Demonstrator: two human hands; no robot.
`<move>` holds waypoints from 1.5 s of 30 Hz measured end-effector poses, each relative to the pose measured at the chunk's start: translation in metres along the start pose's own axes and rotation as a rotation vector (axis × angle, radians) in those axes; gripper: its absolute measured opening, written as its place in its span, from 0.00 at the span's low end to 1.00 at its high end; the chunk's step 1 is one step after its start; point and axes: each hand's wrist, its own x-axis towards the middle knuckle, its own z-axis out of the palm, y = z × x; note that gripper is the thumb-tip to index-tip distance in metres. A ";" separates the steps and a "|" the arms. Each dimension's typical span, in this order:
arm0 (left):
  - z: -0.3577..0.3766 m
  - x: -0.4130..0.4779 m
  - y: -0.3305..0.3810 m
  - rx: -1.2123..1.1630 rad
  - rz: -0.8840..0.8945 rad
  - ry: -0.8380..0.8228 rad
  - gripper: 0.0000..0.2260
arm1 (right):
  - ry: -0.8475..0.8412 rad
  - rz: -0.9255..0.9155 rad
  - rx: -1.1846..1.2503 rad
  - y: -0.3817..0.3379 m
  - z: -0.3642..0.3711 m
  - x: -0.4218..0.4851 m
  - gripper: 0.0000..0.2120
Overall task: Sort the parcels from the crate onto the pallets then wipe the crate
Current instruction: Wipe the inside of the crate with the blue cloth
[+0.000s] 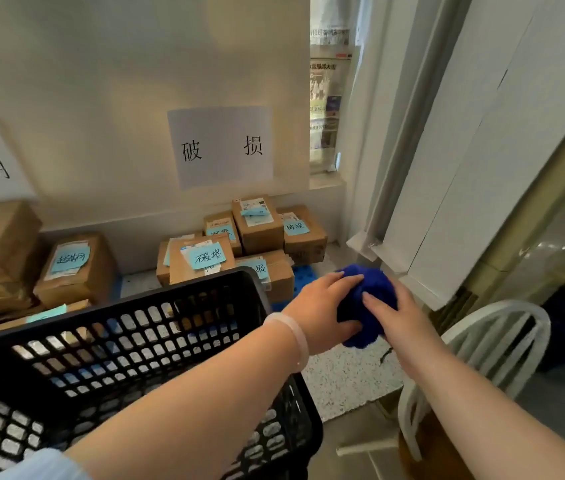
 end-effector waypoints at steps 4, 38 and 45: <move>-0.003 0.009 -0.024 0.444 -0.088 -0.076 0.35 | -0.060 0.117 -0.383 0.010 0.001 0.034 0.36; -0.111 -0.400 -0.219 -0.512 -1.144 0.500 0.21 | -0.365 0.178 -0.357 0.034 0.124 -0.053 0.30; -0.109 -0.507 -0.238 -0.644 -1.104 0.615 0.15 | -0.360 0.123 -0.337 0.033 0.167 -0.139 0.31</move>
